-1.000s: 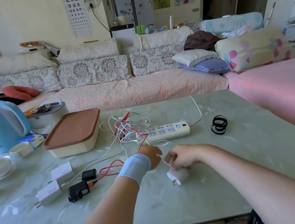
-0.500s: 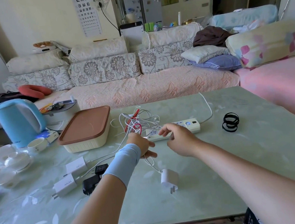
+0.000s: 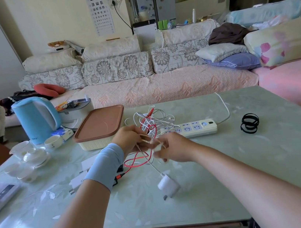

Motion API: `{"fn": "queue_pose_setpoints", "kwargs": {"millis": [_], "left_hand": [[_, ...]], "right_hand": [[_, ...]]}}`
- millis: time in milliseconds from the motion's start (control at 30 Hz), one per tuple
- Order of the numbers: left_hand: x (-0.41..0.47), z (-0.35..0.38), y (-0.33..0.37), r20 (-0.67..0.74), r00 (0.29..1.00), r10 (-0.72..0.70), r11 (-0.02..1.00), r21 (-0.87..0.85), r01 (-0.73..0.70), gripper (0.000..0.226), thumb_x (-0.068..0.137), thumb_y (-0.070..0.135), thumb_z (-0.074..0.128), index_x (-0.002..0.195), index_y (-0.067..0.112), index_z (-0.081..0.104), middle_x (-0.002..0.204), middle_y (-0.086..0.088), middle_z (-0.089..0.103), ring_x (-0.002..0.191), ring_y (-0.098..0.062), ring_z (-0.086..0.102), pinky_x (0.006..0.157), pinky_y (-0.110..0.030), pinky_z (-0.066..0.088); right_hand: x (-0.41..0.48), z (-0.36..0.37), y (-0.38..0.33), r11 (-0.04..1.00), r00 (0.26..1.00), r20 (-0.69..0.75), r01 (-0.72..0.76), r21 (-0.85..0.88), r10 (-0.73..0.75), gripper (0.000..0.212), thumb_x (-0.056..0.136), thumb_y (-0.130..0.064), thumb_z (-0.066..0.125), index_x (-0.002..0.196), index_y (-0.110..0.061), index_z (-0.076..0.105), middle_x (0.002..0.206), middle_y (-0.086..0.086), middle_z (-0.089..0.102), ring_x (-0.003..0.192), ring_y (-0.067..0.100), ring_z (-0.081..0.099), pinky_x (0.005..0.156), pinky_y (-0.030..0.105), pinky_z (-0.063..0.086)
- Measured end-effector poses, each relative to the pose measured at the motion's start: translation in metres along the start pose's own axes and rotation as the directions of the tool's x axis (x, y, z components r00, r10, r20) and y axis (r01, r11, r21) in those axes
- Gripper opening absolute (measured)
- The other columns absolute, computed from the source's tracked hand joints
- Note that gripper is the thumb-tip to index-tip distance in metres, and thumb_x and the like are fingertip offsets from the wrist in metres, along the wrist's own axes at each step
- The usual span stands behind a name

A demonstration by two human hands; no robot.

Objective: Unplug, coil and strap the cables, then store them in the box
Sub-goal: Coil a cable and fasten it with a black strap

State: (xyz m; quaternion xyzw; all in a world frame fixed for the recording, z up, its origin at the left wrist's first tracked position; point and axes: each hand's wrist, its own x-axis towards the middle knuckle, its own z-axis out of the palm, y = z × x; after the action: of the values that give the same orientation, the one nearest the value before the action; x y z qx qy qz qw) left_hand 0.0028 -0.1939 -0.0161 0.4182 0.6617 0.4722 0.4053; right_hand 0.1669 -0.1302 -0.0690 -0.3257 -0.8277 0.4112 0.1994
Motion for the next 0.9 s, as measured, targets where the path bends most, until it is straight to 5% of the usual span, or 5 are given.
{"fn": "queue_pose_setpoints", "kwargs": {"millis": [133, 233, 433, 633, 900], "left_hand": [[0.006, -0.014, 0.001, -0.165, 0.986, -0.012, 0.994, -0.108, -0.006, 0.039, 0.083, -0.019, 0.021, 0.072, 0.009, 0.045, 0.065, -0.014, 0.061, 0.045, -0.025, 0.06, 0.045, -0.029, 0.053], [0.004, -0.016, -0.003, -0.166, 0.985, -0.044, 0.999, 0.01, 0.046, 0.04, 0.086, -0.014, 0.018, 0.08, 0.009, 0.051, 0.065, -0.015, 0.056, 0.044, -0.022, 0.05, 0.047, -0.028, 0.05], [0.012, -0.009, -0.011, 0.013, 0.997, -0.078, 0.951, 0.3, 0.071, 0.049, 0.091, -0.007, 0.022, 0.086, 0.007, 0.069, 0.073, -0.008, 0.058, 0.057, -0.026, 0.055, 0.053, -0.034, 0.054], [0.019, -0.005, -0.019, 0.045, 0.985, 0.164, 0.661, 0.736, -0.144, 0.057, 0.083, -0.013, 0.035, 0.109, 0.022, 0.072, 0.095, 0.006, 0.069, 0.082, -0.014, 0.061, 0.081, -0.024, 0.052], [0.003, 0.048, -0.01, 0.488, 0.867, -0.099, 0.855, 0.487, -0.177, 0.031, 0.092, 0.006, 0.05, 0.115, 0.012, 0.068, 0.098, 0.003, 0.071, 0.081, -0.012, 0.067, 0.067, -0.02, 0.05]], "right_hand": [[-0.013, -0.012, 0.003, 0.967, 0.961, 0.188, -0.164, -0.197, 0.202, 0.019, 0.09, -0.033, 0.061, 0.081, -0.025, 0.076, 0.061, -0.008, 0.063, 0.055, 0.006, 0.047, 0.055, 0.022, 0.038], [-0.007, -0.02, 0.01, 0.959, 0.983, -0.042, -0.182, -0.219, 0.177, 0.036, 0.091, -0.041, 0.06, 0.064, -0.021, 0.071, 0.052, -0.008, 0.048, 0.047, 0.008, 0.043, 0.052, 0.024, 0.033], [-0.004, -0.035, 0.004, 0.99, 0.984, -0.175, -0.017, 0.142, 0.042, 0.05, 0.091, -0.042, 0.055, 0.051, -0.014, 0.048, 0.039, 0.004, 0.05, 0.04, 0.02, 0.046, 0.051, 0.027, 0.034], [-0.011, -0.039, 0.017, 0.939, 0.939, 0.022, -0.344, 0.027, 0.343, 0.03, 0.097, -0.032, 0.038, 0.093, -0.012, 0.061, 0.059, 0.004, 0.044, 0.042, 0.014, 0.029, 0.042, 0.021, 0.022], [-0.012, -0.038, 0.048, 0.698, 0.704, -0.098, -0.71, -0.092, 0.703, 0.081, 0.091, -0.014, 0.057, 0.148, -0.015, -0.001, 0.079, 0.016, 0.052, 0.046, 0.02, 0.049, 0.043, 0.022, 0.038]]}}
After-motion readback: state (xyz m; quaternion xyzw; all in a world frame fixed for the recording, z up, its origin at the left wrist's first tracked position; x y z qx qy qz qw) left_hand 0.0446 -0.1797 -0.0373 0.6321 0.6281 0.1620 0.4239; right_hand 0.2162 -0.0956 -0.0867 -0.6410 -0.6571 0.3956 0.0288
